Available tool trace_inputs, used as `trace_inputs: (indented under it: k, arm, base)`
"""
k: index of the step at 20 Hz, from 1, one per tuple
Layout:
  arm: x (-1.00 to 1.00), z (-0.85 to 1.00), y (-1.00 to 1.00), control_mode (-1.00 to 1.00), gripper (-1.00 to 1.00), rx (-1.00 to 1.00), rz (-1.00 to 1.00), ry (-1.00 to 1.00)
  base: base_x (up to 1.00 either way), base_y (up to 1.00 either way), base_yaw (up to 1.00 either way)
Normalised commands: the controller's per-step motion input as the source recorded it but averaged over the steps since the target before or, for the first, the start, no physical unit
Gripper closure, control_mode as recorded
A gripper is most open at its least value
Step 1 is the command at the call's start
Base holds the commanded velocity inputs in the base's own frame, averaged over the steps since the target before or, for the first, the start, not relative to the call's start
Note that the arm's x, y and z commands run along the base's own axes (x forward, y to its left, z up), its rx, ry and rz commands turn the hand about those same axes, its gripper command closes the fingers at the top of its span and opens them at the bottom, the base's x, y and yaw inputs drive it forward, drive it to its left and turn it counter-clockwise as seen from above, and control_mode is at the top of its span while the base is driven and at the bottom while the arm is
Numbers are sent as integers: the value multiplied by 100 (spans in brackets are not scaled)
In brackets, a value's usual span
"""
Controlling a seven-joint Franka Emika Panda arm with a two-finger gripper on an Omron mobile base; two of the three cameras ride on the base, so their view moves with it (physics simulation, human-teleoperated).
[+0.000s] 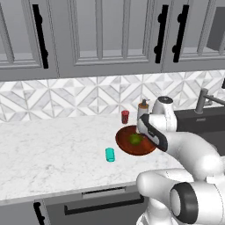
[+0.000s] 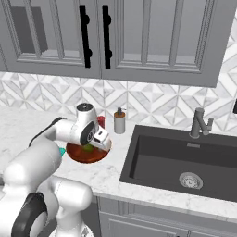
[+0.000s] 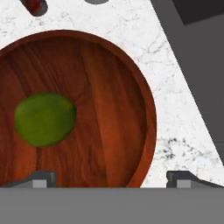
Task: Pick the lime from the sink and place it in the bowl. Then pick the bowl and place it in the microwave. Then close the microwave door and press the start button.
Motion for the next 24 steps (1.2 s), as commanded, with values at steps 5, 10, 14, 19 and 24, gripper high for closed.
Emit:
trace_inputs:
  k: [5, 10, 14, 19, 24]
  arm:
    - [-15, 6, -58, -100, -100, 6, -17, -2]
    - [-1, -2, -36, -100, -100, 9, -7, 1]
    - [0, -9, -24, -100, -100, 20, 0, 1]
    - [6, -16, -8, -100, -100, 21, 0, 0]
    - [27, -8, 2, -100, -100, 1, 0, 3]
  base:
    - [0, 0, 0]
    - [0, 0, 0]
    - [0, 0, 0]
    - [0, 0, 0]
    - [0, 0, 0]
